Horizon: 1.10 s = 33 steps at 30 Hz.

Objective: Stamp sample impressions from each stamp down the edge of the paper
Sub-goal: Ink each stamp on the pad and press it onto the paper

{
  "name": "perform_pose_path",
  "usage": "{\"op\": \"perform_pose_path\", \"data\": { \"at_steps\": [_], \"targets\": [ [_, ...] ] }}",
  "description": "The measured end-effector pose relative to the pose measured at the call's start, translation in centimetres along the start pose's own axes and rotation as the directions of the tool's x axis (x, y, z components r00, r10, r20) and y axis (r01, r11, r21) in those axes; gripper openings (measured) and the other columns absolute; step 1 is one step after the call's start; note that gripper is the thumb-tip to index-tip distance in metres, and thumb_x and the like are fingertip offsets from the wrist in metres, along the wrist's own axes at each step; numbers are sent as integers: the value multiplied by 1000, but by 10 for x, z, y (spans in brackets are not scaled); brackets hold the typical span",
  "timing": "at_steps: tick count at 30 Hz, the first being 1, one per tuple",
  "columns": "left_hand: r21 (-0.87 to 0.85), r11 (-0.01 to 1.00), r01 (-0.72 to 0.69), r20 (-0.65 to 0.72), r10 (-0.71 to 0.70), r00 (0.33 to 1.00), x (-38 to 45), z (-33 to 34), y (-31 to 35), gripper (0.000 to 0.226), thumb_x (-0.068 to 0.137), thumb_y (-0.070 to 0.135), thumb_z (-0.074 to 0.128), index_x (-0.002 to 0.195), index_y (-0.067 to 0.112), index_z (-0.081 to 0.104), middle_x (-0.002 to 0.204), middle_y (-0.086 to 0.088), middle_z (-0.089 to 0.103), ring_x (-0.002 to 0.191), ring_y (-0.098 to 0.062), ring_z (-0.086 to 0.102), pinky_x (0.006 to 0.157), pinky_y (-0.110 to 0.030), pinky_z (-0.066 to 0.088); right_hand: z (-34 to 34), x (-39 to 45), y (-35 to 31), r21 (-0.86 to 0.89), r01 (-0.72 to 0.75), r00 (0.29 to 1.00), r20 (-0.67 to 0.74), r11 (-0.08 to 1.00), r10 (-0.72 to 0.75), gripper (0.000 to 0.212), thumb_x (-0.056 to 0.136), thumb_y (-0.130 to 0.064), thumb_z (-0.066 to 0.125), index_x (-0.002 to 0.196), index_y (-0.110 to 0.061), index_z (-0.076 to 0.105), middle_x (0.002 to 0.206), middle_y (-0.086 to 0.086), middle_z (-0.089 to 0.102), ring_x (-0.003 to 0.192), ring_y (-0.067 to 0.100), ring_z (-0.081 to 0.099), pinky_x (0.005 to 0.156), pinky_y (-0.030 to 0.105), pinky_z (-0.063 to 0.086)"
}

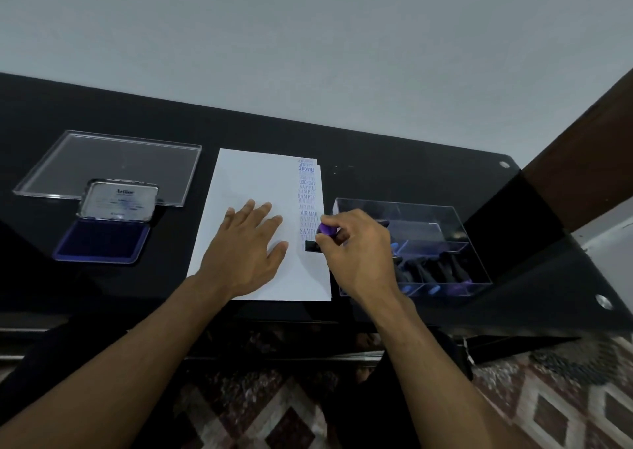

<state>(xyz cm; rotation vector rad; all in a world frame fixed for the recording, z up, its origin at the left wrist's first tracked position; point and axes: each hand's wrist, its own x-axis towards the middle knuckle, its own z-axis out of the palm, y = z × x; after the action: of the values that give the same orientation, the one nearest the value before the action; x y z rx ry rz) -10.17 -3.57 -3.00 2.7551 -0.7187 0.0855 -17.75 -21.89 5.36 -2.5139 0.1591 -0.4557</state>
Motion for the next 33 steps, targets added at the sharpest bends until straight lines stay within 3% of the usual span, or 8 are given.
{"op": "perform_pose_path", "data": {
  "at_steps": [7, 12, 14, 17, 21, 26, 33],
  "targets": [
    [8, 1000, 12, -4, -12, 1000, 0, 3, 0, 72, 95, 63, 20, 150, 24, 44, 164, -3, 29, 154, -27, 17, 124, -46, 7, 1, -1, -2, -28, 16, 999, 43, 999, -15, 26, 87, -21, 75, 112, -14, 74, 106, 0, 68, 84, 8, 62, 87, 25, 56],
    [2, 1000, 24, -4, -24, 1000, 0, 3, 1, 71, 95, 63, 23, 151, 25, 43, 165, -2, 27, 155, -26, 15, 125, -47, 7, 3, 1, -1, -49, 9, 997, 78, 999, -5, 29, 88, -21, 73, 116, -14, 72, 110, 0, 67, 83, 3, 56, 79, 2, 40],
    [5, 1000, 29, 4, -29, 1000, 0, 2, 1, 71, 95, 64, 21, 152, 26, 41, 165, -1, 25, 155, -25, 13, 125, -46, 6, 3, 2, -2, -76, 7, 995, 98, 997, 0, 30, 89, -23, 72, 117, -15, 72, 112, -2, 66, 84, 2, 53, 79, 2, 38],
    [7, 999, 32, 5, -32, 999, 1, 1, 2, 72, 95, 64, 20, 153, 27, 40, 166, -1, 24, 155, -24, 13, 125, -46, 6, 6, 4, -2, -88, 13, 995, 103, 996, -4, 29, 89, -24, 72, 117, -15, 72, 111, -1, 66, 84, 3, 53, 84, 10, 46],
    [8, 999, 38, 12, -38, 999, 0, 1, 2, 73, 94, 64, 18, 153, 28, 38, 166, 0, 23, 155, -24, 11, 125, -45, 5, 10, 4, 0, -105, 10, 995, 104, 994, 1, 30, 89, -23, 72, 117, -15, 72, 111, 0, 66, 84, 2, 52, 72, -3, 32],
    [17, 999, 43, 17, -44, 999, 1, 1, 2, 70, 96, 64, 20, 154, 29, 36, 167, 1, 20, 155, -23, 9, 125, -45, 4, 13, 5, -1, -129, 5, 993, 120, 992, 11, 32, 90, -25, 71, 120, -15, 70, 114, 0, 66, 87, 2, 51, 84, 10, 38],
    [11, 999, 40, 9, -40, 999, 2, 3, 2, 62, 101, 59, 32, 154, 28, 37, 167, 0, 21, 155, -23, 10, 124, -44, 3, 11, 8, -2, -161, 41, 988, 153, 986, -16, 32, 89, -26, 72, 118, -15, 71, 111, 1, 66, 86, 4, 53, 81, 12, 42]
  ]
}}
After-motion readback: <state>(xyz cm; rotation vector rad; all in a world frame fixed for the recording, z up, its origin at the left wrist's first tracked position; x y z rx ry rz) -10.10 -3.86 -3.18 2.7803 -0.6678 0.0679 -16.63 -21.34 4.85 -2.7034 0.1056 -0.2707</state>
